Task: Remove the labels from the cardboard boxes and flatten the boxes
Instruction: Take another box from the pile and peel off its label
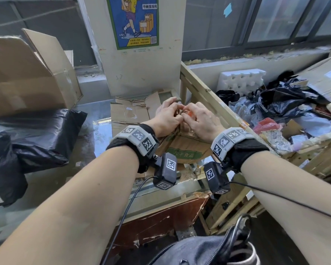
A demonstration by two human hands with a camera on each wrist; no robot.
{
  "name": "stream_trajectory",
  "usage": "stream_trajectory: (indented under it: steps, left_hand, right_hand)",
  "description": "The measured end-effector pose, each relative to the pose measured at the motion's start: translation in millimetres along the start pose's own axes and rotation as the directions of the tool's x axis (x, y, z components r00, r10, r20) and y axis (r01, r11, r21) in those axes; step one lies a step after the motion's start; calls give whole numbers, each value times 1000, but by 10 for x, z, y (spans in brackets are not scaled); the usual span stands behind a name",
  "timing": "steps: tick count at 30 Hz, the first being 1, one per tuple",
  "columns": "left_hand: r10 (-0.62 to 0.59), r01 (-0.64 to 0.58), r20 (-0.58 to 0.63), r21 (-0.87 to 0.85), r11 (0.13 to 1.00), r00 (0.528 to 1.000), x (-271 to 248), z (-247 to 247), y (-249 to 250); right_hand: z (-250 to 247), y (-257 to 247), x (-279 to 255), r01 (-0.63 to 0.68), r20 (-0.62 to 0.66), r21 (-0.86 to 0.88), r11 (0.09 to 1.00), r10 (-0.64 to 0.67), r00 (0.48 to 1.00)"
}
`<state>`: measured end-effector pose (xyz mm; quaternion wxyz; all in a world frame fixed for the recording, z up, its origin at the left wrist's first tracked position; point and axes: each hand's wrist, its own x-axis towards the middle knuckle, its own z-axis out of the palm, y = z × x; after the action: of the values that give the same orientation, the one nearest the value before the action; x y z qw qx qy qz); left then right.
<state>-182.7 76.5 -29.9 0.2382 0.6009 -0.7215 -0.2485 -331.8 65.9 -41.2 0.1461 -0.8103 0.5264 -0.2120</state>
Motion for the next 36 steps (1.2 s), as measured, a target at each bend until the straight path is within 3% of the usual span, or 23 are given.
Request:
stream_trajectory:
  steps: [2, 3, 5, 7, 10, 12, 17, 22, 30, 36]
  left_hand:
    - [0, 0, 9, 0, 1000, 1000, -5, -8, -2]
    - [0, 0, 11, -5, 1000, 1000, -11, -16, -3]
    - [4, -4, 15, -17, 1000, 1000, -18, -24, -9]
    - [6, -6, 17, -14, 1000, 1000, -20, -25, -16]
    - [0, 1, 22, -22, 1000, 1000, -2, -18, -22]
    - [-6, 8, 27, -71, 997, 1000, 20, -2, -50]
    - [-13, 21, 50, -166, 986, 999, 62, -19, -102]
    - [-29, 36, 64, -121, 992, 998, 108, -37, -39]
    - [-99, 100, 21, -40, 994, 995, 142, 0, 65]
    - [-188, 178, -66, -130, 975, 980, 166, 113, 199]
  right_hand:
    - [-11, -6, 32, -69, 61, 65, 995, 65, 996]
    - [-33, -23, 43, -142, 70, 209, 967, 130, 989]
    - [-70, -22, 67, -271, 71, 509, 817, 275, 959]
    - [-142, -29, 60, -302, 88, 624, 721, 318, 944]
    - [-251, -73, 56, -371, 197, 588, 718, 318, 927]
    - [-299, -118, 73, -432, 290, 499, 752, 324, 900]
    - [-377, -178, 139, -529, 448, 438, 727, 334, 830]
    - [-396, -175, 175, -503, 448, 409, 762, 312, 838]
    - [-518, -44, 143, -484, 398, 554, 677, 295, 868]
    - [-556, 174, 121, -363, 292, 519, 774, 239, 926]
